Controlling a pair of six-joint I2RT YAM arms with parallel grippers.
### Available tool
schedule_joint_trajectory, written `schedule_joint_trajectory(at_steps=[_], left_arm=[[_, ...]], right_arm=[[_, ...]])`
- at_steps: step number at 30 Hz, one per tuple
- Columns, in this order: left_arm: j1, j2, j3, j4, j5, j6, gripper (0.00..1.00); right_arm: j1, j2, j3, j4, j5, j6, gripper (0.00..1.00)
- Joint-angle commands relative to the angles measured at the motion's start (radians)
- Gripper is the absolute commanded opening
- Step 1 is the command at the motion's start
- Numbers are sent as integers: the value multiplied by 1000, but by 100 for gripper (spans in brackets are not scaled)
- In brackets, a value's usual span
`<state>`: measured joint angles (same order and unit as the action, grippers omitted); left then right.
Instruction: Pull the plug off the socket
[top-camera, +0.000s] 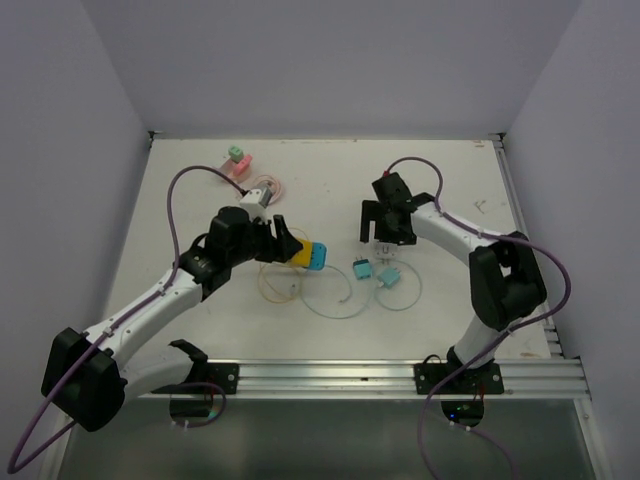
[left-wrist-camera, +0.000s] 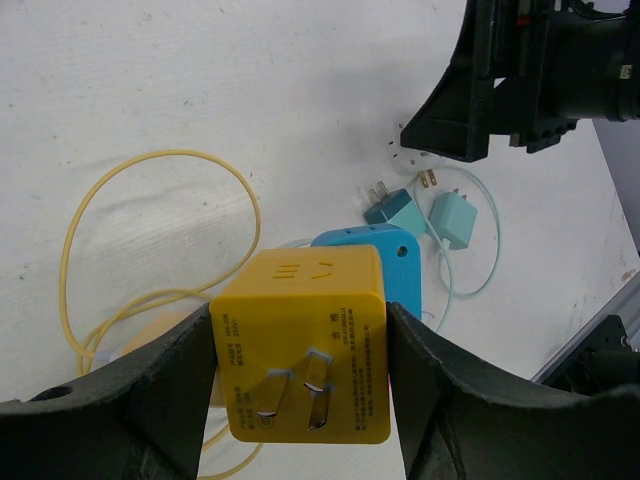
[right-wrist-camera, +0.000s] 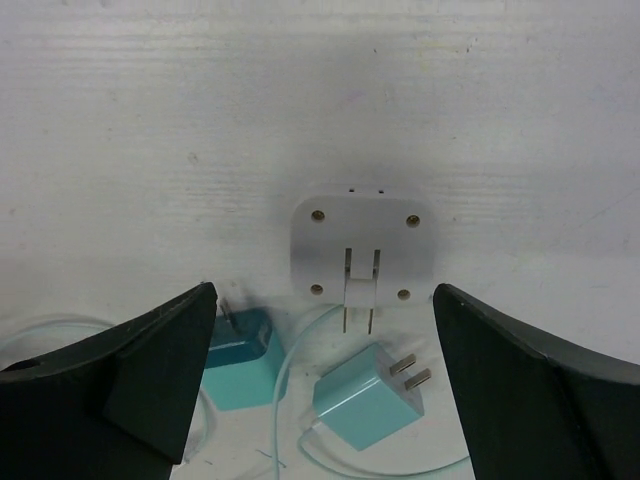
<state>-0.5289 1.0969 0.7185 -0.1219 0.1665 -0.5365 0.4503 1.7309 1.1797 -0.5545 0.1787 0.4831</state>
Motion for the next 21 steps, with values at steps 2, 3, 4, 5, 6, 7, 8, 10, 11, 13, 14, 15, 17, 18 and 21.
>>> schedule_joint_trajectory(at_steps=[2, 3, 4, 5, 6, 7, 8, 10, 11, 13, 14, 15, 17, 18, 21], left_arm=[[17, -9, 78, 91, -15, -23, 0], [18, -6, 79, 100, -13, -25, 0], [21, -3, 79, 105, -9, -25, 0], [24, 1, 88, 105, -5, -26, 0], [27, 11, 93, 105, -2, -28, 0], [29, 15, 98, 105, -1, -31, 0], [30, 18, 99, 105, 2, -37, 0], [36, 23, 99, 156, 10, -45, 0], [40, 24, 101, 162, 14, -54, 0], [49, 31, 102, 177, 28, -63, 0], [52, 32, 104, 182, 34, -74, 0], [55, 34, 104, 195, 48, -77, 0], [60, 35, 105, 205, 53, -86, 0], [60, 32, 105, 212, 63, -89, 0], [61, 34, 105, 225, 88, -98, 0]], right_arm=[[-4, -158, 8, 62, -144, -14, 93], [-4, -181, -6, 106, -175, -17, 92], [-1, -201, -29, 126, -217, -14, 92], [-2, -241, -43, 146, -244, -5, 92], [-1, -261, -72, 192, -311, -2, 91], [1, -281, -87, 217, -340, 6, 91], [2, -322, -106, 243, -370, 23, 91], [10, -356, -152, 324, -465, 43, 90], [14, -367, -164, 349, -491, 70, 90], [28, -395, -202, 418, -557, 98, 89], [36, -401, -215, 438, -570, 118, 89], [44, -415, -225, 474, -577, 126, 89], [73, -425, -245, 501, -588, 135, 89], [82, -429, -252, 521, -590, 137, 89], [113, -422, -255, 548, -604, 138, 89]])
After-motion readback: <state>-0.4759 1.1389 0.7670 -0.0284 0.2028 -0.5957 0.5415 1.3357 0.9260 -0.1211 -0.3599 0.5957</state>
